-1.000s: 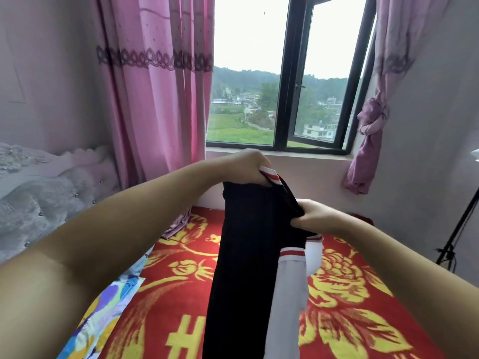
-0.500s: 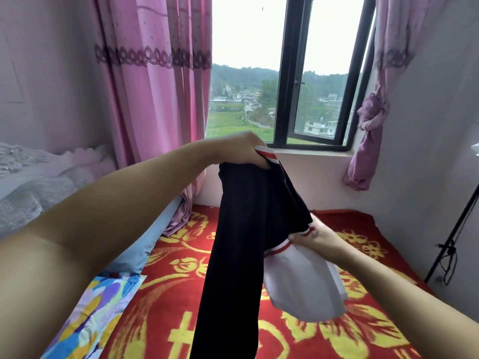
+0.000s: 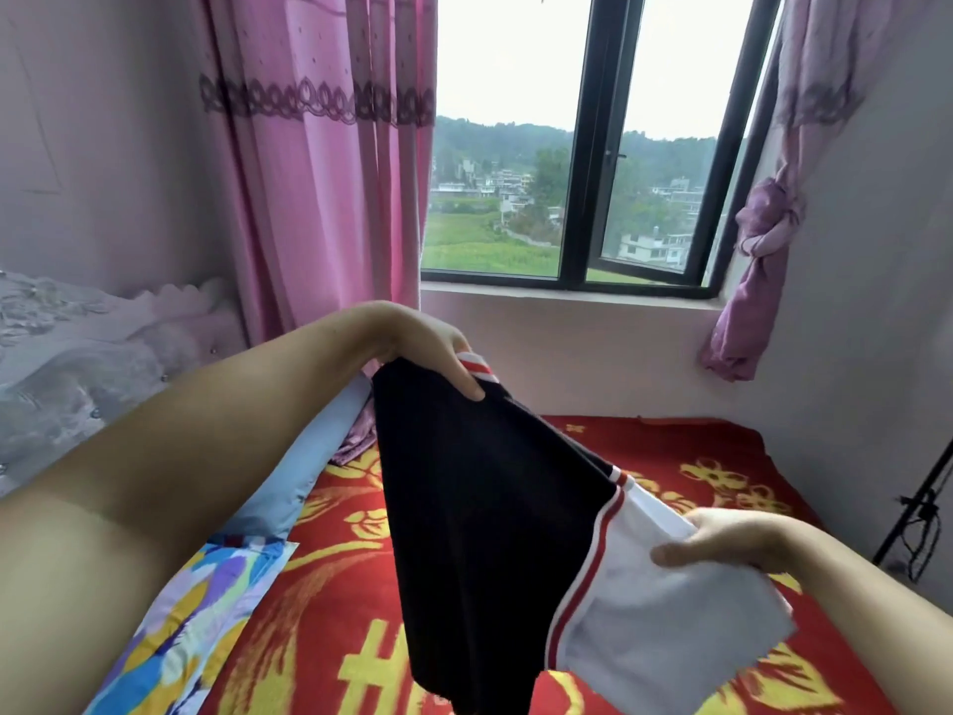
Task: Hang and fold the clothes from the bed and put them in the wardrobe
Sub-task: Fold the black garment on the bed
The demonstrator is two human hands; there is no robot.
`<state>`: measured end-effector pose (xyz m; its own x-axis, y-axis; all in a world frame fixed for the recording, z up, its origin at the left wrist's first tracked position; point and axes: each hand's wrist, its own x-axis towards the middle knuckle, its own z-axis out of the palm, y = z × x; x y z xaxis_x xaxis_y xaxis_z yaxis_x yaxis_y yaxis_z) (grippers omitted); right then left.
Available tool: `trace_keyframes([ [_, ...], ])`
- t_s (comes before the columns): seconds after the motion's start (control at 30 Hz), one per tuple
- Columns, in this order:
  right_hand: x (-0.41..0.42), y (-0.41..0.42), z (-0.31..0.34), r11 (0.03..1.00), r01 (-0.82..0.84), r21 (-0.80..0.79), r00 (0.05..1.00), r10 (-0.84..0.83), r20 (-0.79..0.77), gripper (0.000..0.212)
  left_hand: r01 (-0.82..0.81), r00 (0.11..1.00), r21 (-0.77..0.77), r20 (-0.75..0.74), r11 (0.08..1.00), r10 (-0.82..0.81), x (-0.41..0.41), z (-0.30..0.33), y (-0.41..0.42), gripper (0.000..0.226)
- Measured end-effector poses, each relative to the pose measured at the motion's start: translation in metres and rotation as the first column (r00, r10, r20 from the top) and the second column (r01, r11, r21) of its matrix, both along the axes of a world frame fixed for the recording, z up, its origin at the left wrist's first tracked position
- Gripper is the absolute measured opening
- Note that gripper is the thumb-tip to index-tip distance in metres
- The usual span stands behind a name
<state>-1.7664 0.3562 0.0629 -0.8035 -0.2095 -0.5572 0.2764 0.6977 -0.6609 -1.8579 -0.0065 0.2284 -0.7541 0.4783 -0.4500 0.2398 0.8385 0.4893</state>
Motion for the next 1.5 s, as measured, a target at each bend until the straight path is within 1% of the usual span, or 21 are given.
trace_keyframes([
  [0.07,-0.004,0.005,-0.008,0.995,-0.086,0.055,0.986,0.077,0.146,0.047,-0.057,0.998,-0.02,0.002,0.998,0.057,-0.016,-0.016,-0.011,0.034],
  [0.1,-0.008,0.006,-0.013,0.984,-0.111,0.138,0.985,0.091,0.144,0.04,-0.09,0.996,-0.002,0.013,0.996,0.09,-0.024,-0.024,-0.017,0.034],
  [0.2,-0.034,0.006,-0.027,0.899,-0.061,0.434,0.994,0.093,-0.053,0.02,-0.18,0.983,0.064,0.032,0.982,0.178,-0.048,-0.051,-0.026,0.029],
  [0.27,-0.058,0.001,-0.028,0.827,0.044,0.56,0.964,0.112,-0.242,0.018,-0.175,0.969,0.041,-0.17,0.984,0.179,-0.066,-0.066,-0.02,0.022],
  [0.33,-0.083,-0.006,-0.023,0.818,0.221,0.532,0.903,0.036,-0.429,0.019,-0.197,0.852,-0.013,-0.497,0.98,0.164,-0.084,-0.074,-0.011,0.023],
  [0.4,-0.104,-0.011,-0.012,0.835,0.375,0.403,0.805,-0.078,-0.588,0.013,-0.267,0.66,-0.022,-0.733,0.963,0.167,-0.1,-0.07,-0.007,0.028],
  [0.47,-0.119,-0.014,0.006,0.819,0.471,0.327,0.693,-0.115,-0.712,0.009,-0.287,0.539,0.046,-0.818,0.957,0.201,-0.113,-0.057,-0.01,0.033],
  [0.53,-0.125,-0.012,0.025,0.795,0.525,0.305,0.574,-0.066,-0.816,0.011,-0.261,0.446,0.12,-0.865,0.958,0.229,-0.116,-0.041,-0.02,0.035],
  [0.67,-0.128,0.0,0.058,0.784,0.574,0.235,0.38,-0.001,-0.925,0.019,-0.102,0.255,0.316,-0.908,0.943,0.332,-0.1,-0.017,-0.032,0.037],
  [0.77,-0.124,0.006,0.052,0.785,0.568,0.247,0.375,0.02,-0.927,0.02,0.052,0.278,0.421,-0.877,0.906,0.391,-0.07,-0.04,-0.03,0.042],
  [0.9,-0.104,0.016,-0.025,0.765,0.466,0.444,0.479,0.204,-0.854,0.016,0.121,0.305,0.272,-0.925,0.955,0.225,-0.031,-0.156,-0.027,0.045],
  [1.0,-0.081,0.016,-0.127,0.783,0.318,0.534,0.476,0.356,-0.804,0.021,0.213,0.457,0.087,-0.889,0.973,-0.021,-0.002,-0.281,-0.029,0.033],
  [1.07,-0.059,0.014,-0.206,0.768,0.201,0.608,0.475,0.466,-0.746,0.021,0.277,0.574,-0.033,-0.796,0.96,-0.193,0.025,-0.368,-0.034,0.029],
  [1.1,-0.046,0.013,-0.244,0.742,0.148,0.654,0.495,0.517,-0.698,0.02,0.314,0.629,-0.106,-0.721,0.944,-0.29,0.042,-0.409,-0.037,0.027],
  [1.13,-0.034,0.01,-0.286,0.709,0.079,0.7,0.572,0.543,-0.614,0.024,0.347,0.683,-0.192,-0.62,0.918,-0.387,0.057,-0.451,-0.038,0.026],
  [1.2,-0.002,0.005,-0.364,0.597,-0.171,0.784,0.78,0.568,-0.262,0.04,0.406,0.775,-0.373,-0.343,0.834,-0.531,0.095,-0.526,-0.041,0.021],
  [1.27,0.04,0.006,-0.433,0.542,-0.432,0.721,0.829,0.553,0.08,0.054,0.509,0.825,-0.486,0.039,0.71,-0.564,0.136,-0.585,-0.042,0.021],
  [1.3,0.058,0.005,-0.455,0.543,-0.504,0.671,0.826,0.529,0.192,0.058,0.54,0.825,-0.486,0.146,0.687,-0.545,0.152,-0.608,-0.043,0.026],
  [1.33,0.076,0.006,-0.473,0.571,-0.523,0.633,0.834,0.494,0.244,0.06,0.564,0.82,-0.489,0.234,0.665,-0.523,0.164,-0.622,-0.037,0.03],
  [1.4,0.095,0.013,-0.492,0.672,-0.434,0.6,0.895,0.399,0.2,0.058,0.563,0.824,-0.472,0.257,0.679,-0.505,0.176,-0.634,-0.021,0.03],
  [1.5,0.086,0.025,-0.505,0.873,-0.094,0.479,0.989,0.137,-0.054,0.045,0.561,0.78,-0.385,-0.052,0.733,-0.624,0.172,-0.645,0.018,0.021],
])
